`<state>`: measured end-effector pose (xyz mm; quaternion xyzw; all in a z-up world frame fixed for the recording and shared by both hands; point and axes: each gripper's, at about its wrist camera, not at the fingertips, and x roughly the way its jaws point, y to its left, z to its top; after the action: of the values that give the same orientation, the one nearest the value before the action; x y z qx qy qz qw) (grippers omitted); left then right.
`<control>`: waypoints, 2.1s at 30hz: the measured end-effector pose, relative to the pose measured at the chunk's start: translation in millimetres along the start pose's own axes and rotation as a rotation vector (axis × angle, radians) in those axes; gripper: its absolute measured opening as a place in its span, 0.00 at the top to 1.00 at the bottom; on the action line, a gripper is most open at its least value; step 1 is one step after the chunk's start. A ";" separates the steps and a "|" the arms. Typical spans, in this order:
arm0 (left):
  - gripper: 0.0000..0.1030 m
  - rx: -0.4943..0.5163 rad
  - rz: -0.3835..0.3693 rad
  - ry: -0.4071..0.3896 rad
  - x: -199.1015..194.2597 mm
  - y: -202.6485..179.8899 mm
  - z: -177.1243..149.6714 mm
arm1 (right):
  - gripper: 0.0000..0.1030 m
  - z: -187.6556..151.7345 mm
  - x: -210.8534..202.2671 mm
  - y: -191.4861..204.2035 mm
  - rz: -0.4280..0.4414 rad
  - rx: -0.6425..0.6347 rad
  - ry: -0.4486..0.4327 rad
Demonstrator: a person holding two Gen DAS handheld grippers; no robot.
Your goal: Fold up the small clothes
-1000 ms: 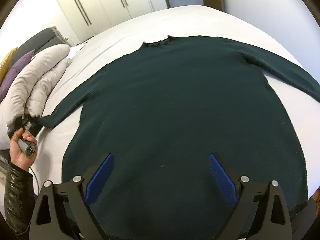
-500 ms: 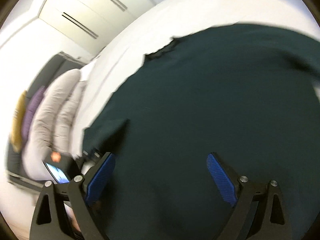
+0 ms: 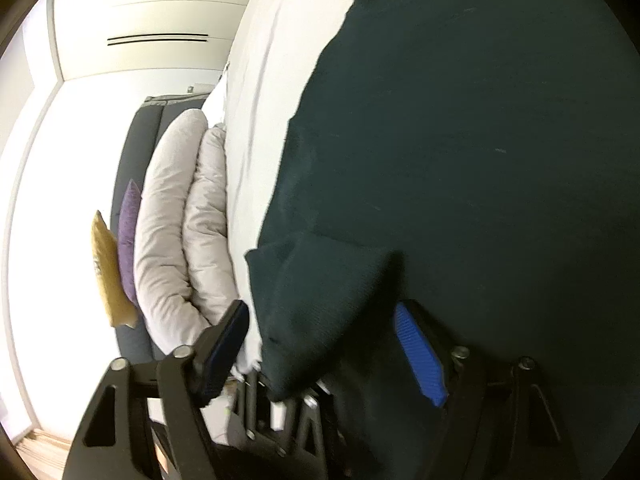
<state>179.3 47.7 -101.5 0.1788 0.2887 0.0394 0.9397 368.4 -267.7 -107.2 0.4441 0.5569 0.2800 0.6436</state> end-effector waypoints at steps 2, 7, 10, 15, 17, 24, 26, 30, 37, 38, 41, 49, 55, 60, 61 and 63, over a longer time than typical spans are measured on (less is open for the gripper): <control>0.89 0.003 0.001 0.002 0.2 -0.2 0.1 | 0.54 1.9 10.0 1.3 0.000 -0.009 0.024; 0.88 0.024 -0.048 0.037 6.3 -2.5 3.0 | 0.90 0.9 17.0 15.3 -0.069 -0.128 -0.001; 0.79 0.003 -0.157 0.038 -6.8 4.5 7.5 | 0.92 11.4 4.3 23.3 -0.110 -0.184 -0.047; 0.12 -0.159 -0.234 -0.058 -44.4 44.0 1.8 | 0.92 37.6 -34.2 27.2 -0.198 -0.269 -0.125; 0.12 -0.231 -0.248 -0.044 -45.5 64.0 -1.2 | 0.92 49.1 -56.5 21.7 -0.240 -0.288 -0.160; 0.21 -0.460 -0.245 0.020 -21.4 123.8 -5.5 | 0.92 80.2 -115.3 -9.5 -0.346 -0.261 -0.262; 0.31 -0.507 -0.243 0.041 -14.5 135.5 -4.3 | 0.92 82.8 -124.1 -16.9 -0.355 -0.247 -0.279; 0.64 -0.560 -0.259 0.094 3.9 149.4 -0.2 | 0.92 83.8 -135.4 -31.3 -0.357 -0.227 -0.297; 0.68 -0.512 -0.262 0.108 41.8 130.9 25.3 | 0.92 90.1 -150.4 -46.9 -0.383 -0.203 -0.329; 0.68 -0.493 -0.262 0.108 45.6 125.4 31.7 | 0.92 91.6 -149.5 -45.5 -0.396 -0.210 -0.332; 0.68 -0.430 -0.262 0.126 61.4 105.0 45.9 | 0.92 97.6 -149.1 -44.3 -0.419 -0.215 -0.342; 0.67 -0.298 -0.215 0.257 114.3 50.3 39.7 | 0.88 107.7 -150.3 -55.7 -0.405 -0.170 -0.329; 0.67 -0.321 -0.234 0.257 119.4 50.6 39.0 | 0.66 79.5 -143.5 -35.0 -0.483 -0.272 -0.287; 0.67 -0.297 -0.244 0.258 112.6 54.0 35.8 | 0.92 77.6 -140.2 -35.5 -0.543 -0.276 -0.266; 0.67 -0.281 -0.247 0.260 111.2 53.6 36.2 | 0.93 79.5 -146.1 -39.8 -0.516 -0.240 -0.268; 0.67 -0.252 -0.260 0.271 108.0 54.9 36.3 | 0.93 80.0 -155.8 -43.3 -0.498 -0.193 -0.278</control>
<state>290.7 106.6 -111.0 0.0144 0.4258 -0.0225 0.9044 405.1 -441.2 -73.7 0.2647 0.5260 0.1017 0.8018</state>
